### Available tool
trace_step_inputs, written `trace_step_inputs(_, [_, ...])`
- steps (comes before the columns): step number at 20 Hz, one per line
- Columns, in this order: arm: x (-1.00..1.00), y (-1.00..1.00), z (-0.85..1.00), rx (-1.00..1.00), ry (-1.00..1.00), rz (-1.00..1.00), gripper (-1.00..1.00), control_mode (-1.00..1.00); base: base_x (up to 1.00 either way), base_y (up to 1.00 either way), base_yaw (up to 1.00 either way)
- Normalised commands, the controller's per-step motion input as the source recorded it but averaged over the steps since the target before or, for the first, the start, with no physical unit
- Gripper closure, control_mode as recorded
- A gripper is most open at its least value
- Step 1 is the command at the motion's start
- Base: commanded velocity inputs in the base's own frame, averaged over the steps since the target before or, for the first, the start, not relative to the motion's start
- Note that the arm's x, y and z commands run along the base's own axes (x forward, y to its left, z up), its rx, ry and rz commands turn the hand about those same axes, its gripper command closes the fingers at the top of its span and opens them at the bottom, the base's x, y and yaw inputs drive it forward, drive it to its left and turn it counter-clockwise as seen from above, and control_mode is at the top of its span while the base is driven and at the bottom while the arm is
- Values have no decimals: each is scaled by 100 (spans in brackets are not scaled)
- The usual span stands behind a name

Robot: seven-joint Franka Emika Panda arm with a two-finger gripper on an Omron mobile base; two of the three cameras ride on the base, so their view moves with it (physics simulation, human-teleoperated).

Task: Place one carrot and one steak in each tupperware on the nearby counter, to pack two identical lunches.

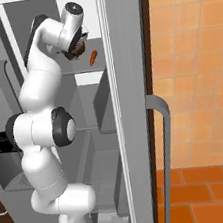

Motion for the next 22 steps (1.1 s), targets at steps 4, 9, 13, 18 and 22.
trace_step_inputs(4, [0, 11, -7, 0, 1, 7, 100, -100, 0, 0, 0])
trace_step_inputs(9, [-30, 0, 0, 0, -3, 0, 100, -100, 0, 0, 0])
trace_step_inputs(13, [-41, -4, 0, -1, -7, 0, 100, -100, 0, 0, 0])
trace_step_inputs(18, [-64, -17, 1, 0, -2, -1, 100, -100, 0, 0, 0])
trace_step_inputs(22, [-97, -18, 18, 0, -2, -5, 100, -100, 0, 0, 0])
